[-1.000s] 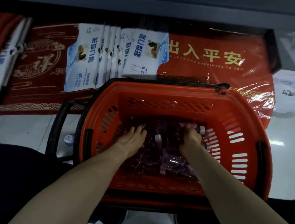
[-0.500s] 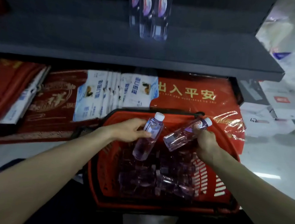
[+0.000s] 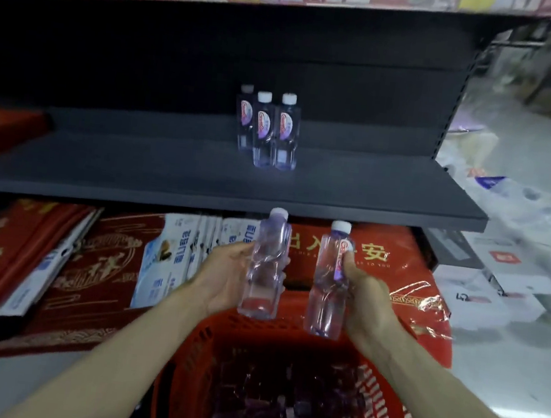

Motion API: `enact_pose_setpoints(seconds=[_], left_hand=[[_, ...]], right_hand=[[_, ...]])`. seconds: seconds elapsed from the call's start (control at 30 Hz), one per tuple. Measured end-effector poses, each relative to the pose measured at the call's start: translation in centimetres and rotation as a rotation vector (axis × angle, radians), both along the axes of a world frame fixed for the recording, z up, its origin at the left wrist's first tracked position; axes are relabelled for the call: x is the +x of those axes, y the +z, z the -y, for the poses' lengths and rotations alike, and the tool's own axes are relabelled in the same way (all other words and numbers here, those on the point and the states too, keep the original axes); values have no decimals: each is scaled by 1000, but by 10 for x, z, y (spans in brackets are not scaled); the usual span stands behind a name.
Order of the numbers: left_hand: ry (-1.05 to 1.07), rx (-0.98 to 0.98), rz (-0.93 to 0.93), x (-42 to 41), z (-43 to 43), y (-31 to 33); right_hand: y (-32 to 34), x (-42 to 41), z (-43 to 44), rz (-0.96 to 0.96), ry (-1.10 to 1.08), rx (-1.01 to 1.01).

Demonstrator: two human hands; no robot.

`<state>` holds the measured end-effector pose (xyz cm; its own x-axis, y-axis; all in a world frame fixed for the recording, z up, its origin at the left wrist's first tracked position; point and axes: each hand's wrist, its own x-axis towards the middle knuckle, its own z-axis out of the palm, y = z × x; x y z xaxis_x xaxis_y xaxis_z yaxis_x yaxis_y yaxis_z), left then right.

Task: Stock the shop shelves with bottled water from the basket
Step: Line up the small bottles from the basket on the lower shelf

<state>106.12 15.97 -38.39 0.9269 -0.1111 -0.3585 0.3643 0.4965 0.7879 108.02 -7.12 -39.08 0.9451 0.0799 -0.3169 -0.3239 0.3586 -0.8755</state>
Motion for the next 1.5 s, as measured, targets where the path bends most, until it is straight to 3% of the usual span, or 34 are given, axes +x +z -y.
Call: enact_pose_setpoints(seconds=[0.13, 0.33, 0.57, 0.83, 1.0, 1.2, 1.5], left_hand=[[68, 15, -5, 0, 14, 2], [58, 236, 49, 8, 40, 4], [211, 285, 83, 24, 43, 6], [181, 134, 26, 23, 51, 15], [95, 114, 49, 28, 54, 11], [101, 314, 84, 35, 57, 3], [248, 550, 320, 40, 50, 7]], right_hand=[[-1, -1, -13, -83, -2, 16], [9, 5, -26, -80, 71, 25], [21, 19, -20, -124, -16, 61], [17, 25, -18, -199, 92, 106], [14, 27, -14, -151, 200, 127], [14, 30, -15, -122, 134, 61], [29, 38, -12, 239, 124, -134]])
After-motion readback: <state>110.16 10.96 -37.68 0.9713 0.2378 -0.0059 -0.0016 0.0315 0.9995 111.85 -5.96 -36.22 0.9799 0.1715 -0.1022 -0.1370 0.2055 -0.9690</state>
